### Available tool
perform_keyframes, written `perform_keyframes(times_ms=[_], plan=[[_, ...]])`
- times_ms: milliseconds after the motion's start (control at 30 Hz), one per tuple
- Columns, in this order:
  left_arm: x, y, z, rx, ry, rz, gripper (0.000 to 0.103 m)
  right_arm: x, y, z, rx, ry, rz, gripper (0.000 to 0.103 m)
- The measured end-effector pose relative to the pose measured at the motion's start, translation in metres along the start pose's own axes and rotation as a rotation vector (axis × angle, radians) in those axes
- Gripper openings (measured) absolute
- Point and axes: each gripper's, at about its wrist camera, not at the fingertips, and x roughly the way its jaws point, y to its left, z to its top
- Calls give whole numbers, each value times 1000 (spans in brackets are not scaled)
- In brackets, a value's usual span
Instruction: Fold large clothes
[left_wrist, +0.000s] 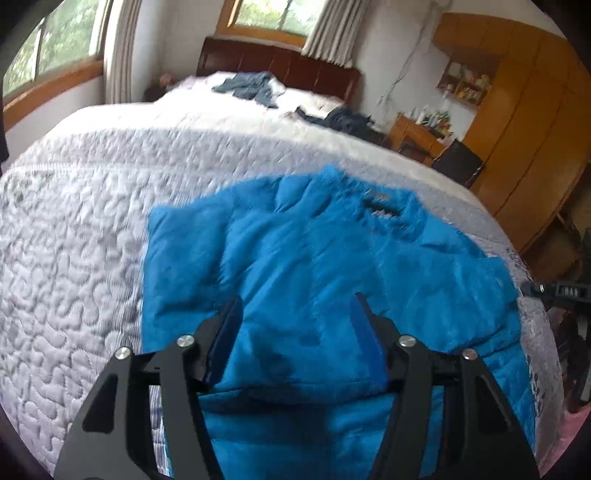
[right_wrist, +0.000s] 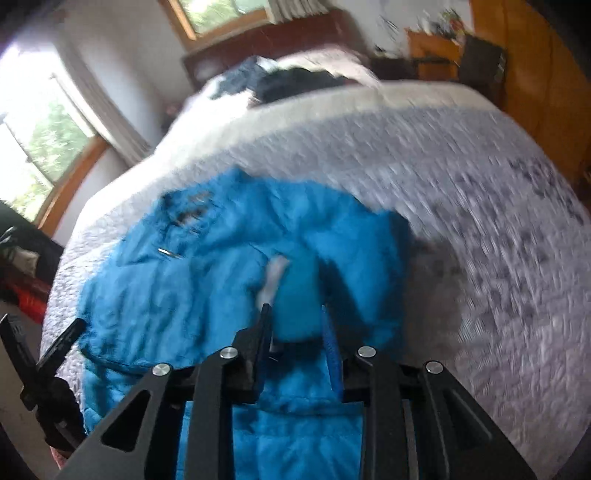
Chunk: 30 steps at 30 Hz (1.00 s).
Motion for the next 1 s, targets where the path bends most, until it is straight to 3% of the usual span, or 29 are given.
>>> perform_keyframes(times_ms=[133, 300, 600, 667, 800, 1000], plan=[[8, -10, -7, 41, 33, -23, 64, 17, 25, 4, -71, 24, 43, 30], [27, -3, -14, 45, 76, 13, 64, 48, 7, -7, -40, 65, -77, 31], [29, 5, -14, 5, 93, 1, 64, 57, -11, -18, 2, 60, 19, 33], [15, 6, -14, -10, 96, -4, 64, 42, -17, -19, 25, 50, 68, 36], [-30, 11, -22, 5, 79, 0, 68, -1, -20, -43, -34, 7, 108, 53], [-96, 23, -76, 49, 112, 35, 75, -57, -42, -116, -94, 37, 120, 62]])
